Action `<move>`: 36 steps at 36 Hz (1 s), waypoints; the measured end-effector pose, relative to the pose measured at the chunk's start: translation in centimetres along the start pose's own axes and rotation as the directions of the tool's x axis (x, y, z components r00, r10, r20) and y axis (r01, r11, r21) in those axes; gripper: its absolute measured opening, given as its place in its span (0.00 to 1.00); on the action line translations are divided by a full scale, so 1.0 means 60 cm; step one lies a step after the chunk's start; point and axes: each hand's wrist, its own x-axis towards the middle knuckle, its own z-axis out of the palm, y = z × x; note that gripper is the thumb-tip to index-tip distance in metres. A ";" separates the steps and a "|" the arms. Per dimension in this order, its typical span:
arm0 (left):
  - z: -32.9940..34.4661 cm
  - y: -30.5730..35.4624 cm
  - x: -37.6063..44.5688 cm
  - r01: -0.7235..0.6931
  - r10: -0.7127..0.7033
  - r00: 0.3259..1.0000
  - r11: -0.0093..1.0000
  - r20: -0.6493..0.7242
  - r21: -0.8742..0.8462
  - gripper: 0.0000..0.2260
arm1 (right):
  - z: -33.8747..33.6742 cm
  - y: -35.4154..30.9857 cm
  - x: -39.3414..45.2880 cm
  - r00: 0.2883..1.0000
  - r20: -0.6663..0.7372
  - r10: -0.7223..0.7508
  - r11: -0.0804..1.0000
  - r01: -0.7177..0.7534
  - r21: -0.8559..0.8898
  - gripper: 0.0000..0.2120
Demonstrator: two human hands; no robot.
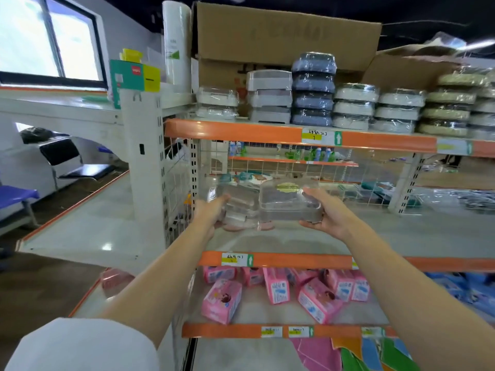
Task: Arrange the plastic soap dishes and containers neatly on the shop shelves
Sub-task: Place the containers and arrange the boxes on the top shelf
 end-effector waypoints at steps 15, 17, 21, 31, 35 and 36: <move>0.171 -0.102 0.115 0.105 -0.101 0.994 0.989 -0.037 0.107 0.25 | -0.180 0.041 0.165 0.988 -0.125 0.088 0.995 -0.080 0.066 0.04; 0.196 -0.117 0.134 0.115 -0.112 0.993 0.986 -0.033 0.122 0.25 | -0.207 0.048 0.192 0.980 -0.160 0.120 0.991 -0.109 0.080 0.07; 0.249 -0.156 0.178 0.135 -0.136 0.991 0.984 0.000 0.119 0.26 | -0.263 0.073 0.247 0.968 -0.198 0.155 0.986 -0.140 0.087 0.17; 0.365 -0.247 0.242 0.219 -0.211 0.975 0.964 -0.069 0.153 0.22 | -0.374 0.130 0.369 0.942 -0.262 0.212 0.976 -0.191 0.105 0.24; 0.383 -0.262 0.269 0.221 -0.217 0.975 0.968 -0.048 0.122 0.21 | -0.386 0.145 0.409 0.943 -0.230 0.240 0.970 -0.229 0.077 0.22; 0.384 -0.269 0.280 0.213 -0.209 0.977 0.966 -0.042 0.147 0.21 | -0.386 0.150 0.419 0.944 -0.213 0.254 0.967 -0.243 0.076 0.23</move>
